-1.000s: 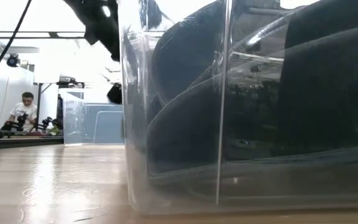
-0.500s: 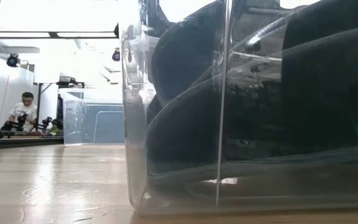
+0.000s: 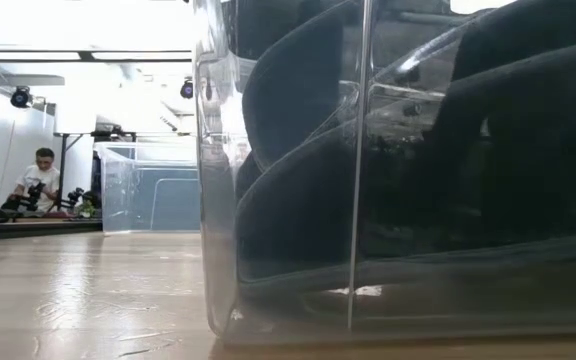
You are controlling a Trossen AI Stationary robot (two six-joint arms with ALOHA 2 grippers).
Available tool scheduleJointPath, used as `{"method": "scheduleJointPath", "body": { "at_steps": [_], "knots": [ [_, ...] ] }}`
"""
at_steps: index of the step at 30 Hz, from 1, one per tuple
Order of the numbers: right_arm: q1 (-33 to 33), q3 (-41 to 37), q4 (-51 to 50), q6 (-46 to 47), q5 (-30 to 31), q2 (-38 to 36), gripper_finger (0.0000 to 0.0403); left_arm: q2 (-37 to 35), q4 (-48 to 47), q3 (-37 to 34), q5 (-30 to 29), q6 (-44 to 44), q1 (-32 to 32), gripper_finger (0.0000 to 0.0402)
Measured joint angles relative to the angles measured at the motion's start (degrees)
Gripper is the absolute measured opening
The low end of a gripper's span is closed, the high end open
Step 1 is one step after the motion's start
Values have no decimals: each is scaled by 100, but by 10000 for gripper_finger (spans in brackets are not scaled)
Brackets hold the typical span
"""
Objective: Pick & Place hat
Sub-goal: Put the top black cap into the top transparent bin
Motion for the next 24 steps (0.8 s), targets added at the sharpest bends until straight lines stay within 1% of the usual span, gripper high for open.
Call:
{"method": "scheduleJointPath", "body": {
  "at_steps": [3,5,10,14,17,19,22,24],
  "knots": [
    [-143,-66,288,-145,-411,0,210,12,4,5,-285,353,-189,7],
    [-180,-125,523,-96,-487,27,210,12,13,-8,-460,396,-266,7],
    [-171,-157,804,-50,-845,264,210,12,23,35,-528,534,-314,7],
    [-178,-161,786,-16,-800,516,210,5,-5,49,-526,961,-318,7],
    [-172,-136,730,-41,-244,635,210,-1,-148,49,-526,1078,-339,7],
    [-173,-113,737,-67,-36,658,210,-12,-221,49,-559,1074,-352,7],
    [-210,-104,744,-41,-148,677,210,-21,-251,49,-611,1081,-393,7],
    [-252,-102,745,-34,-427,705,209,-26,-254,49,-613,1121,-438,7]
  ]
}}
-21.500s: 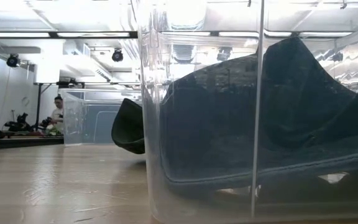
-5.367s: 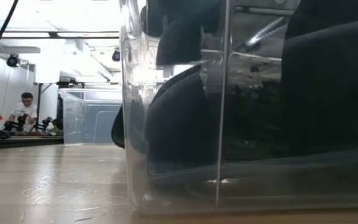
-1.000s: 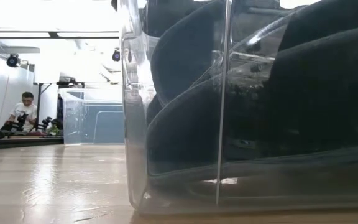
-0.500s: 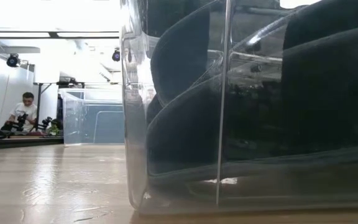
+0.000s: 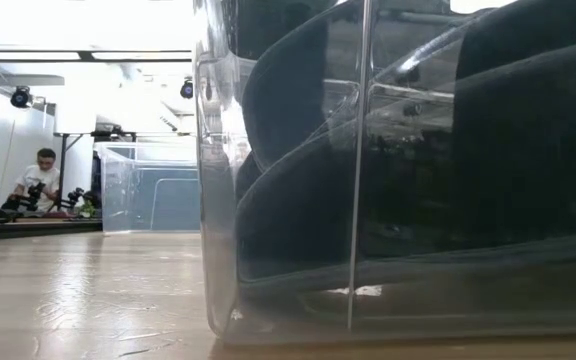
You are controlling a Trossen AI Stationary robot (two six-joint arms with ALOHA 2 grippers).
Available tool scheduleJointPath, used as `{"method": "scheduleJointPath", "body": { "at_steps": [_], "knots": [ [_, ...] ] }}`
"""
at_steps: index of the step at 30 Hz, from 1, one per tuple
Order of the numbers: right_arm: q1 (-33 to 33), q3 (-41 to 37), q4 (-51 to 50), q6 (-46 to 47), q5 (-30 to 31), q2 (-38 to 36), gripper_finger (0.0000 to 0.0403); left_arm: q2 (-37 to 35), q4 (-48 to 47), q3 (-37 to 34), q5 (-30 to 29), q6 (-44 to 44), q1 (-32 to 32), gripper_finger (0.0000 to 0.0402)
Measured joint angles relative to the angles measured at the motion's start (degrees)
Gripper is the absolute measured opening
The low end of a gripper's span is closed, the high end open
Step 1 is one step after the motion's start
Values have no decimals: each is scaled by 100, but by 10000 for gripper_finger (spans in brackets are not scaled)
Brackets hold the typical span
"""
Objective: Pick & Place hat
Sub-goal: Put the top black cap into the top transparent bin
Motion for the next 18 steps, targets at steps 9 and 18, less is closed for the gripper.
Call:
{"method": "scheduleJointPath", "body": {
  "at_steps": [9,18],
  "knots": [
    [-44,0,91,160,-644,133,137,-9,-68,0,-7,221,-24,7],
    [-39,0,256,275,-868,192,14,-183,-107,-2,161,-326,-42,25]
  ]
}}
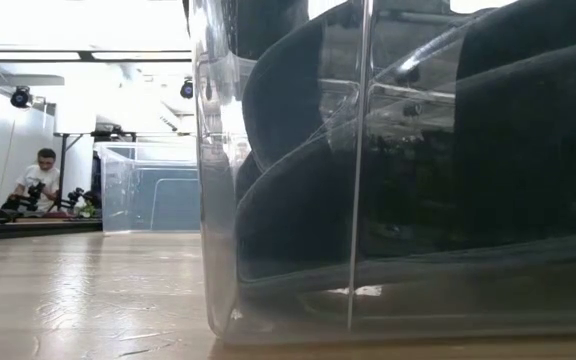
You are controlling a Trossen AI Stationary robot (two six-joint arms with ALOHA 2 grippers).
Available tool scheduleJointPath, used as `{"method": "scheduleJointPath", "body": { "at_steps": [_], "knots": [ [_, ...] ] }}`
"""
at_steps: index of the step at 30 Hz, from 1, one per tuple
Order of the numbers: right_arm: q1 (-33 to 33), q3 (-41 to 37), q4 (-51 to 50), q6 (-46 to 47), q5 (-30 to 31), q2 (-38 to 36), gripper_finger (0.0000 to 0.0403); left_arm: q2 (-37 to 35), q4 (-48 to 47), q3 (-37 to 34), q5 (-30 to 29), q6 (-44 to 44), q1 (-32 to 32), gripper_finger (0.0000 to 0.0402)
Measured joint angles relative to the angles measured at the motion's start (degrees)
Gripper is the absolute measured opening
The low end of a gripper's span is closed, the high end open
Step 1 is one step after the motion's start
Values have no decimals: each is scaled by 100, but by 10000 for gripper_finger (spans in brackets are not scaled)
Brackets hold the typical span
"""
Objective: Pick & Place hat
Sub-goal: Put the top black cap into the top transparent bin
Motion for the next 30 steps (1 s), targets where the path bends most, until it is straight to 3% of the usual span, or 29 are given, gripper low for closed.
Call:
{"method": "scheduleJointPath", "body": {
  "at_steps": [7,14,20,30],
  "knots": [
    [35,-2,153,62,91,28,11,-143,-420,0,-266,-1427,62,51],
    [59,0,47,72,109,-6,10,-333,-276,135,-96,-1377,69,90],
    [8,-2,129,231,110,1,10,-669,-357,154,-890,-1305,-14,125],
    [-522,-2,2033,673,71,32,9,-1487,-219,149,-869,-1703,-60,128]
  ]
}}
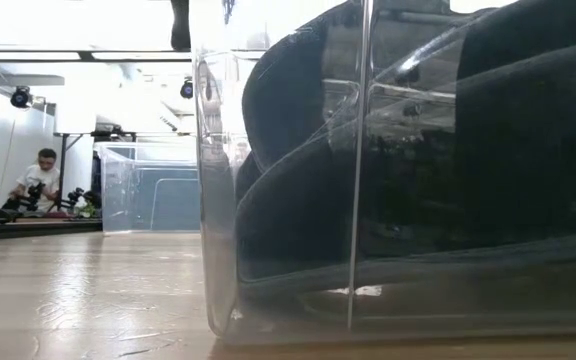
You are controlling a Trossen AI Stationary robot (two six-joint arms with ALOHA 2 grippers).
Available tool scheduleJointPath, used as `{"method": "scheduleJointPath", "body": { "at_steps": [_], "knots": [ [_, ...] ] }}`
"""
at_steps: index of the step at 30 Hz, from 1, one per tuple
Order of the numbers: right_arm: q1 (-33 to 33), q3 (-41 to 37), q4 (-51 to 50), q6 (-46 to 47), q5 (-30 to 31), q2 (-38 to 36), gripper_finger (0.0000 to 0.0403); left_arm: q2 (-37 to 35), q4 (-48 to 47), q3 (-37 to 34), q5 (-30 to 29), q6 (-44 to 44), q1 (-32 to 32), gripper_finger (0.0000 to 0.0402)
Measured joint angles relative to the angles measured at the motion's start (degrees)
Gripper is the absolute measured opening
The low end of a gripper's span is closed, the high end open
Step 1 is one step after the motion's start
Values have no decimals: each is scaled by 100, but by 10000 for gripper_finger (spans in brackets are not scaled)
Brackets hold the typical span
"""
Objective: Pick & Place hat
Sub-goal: Put the top black cap into the top transparent bin
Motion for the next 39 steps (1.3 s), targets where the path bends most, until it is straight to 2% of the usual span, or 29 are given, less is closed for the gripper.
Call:
{"method": "scheduleJointPath", "body": {
  "at_steps": [6,13,19,25,33,39],
  "knots": [
    [-393,2,851,368,-278,339,11,-301,388,-11,88,234,-66,128],
    [-786,24,1651,884,-827,1107,11,-540,710,-13,140,465,-89,128],
    [-1049,166,2291,1381,-932,1848,12,-624,733,-13,149,474,-90,128],
    [-1242,400,2354,1730,-991,2428,12,-603,738,-17,256,346,-90,128],
    [-1278,405,2267,1625,-393,2571,12,-585,741,-17,356,322,-94,128],
    [-1344,407,2194,1832,-521,2780,12,-585,742,-17,358,329,-94,128]
  ]
}}
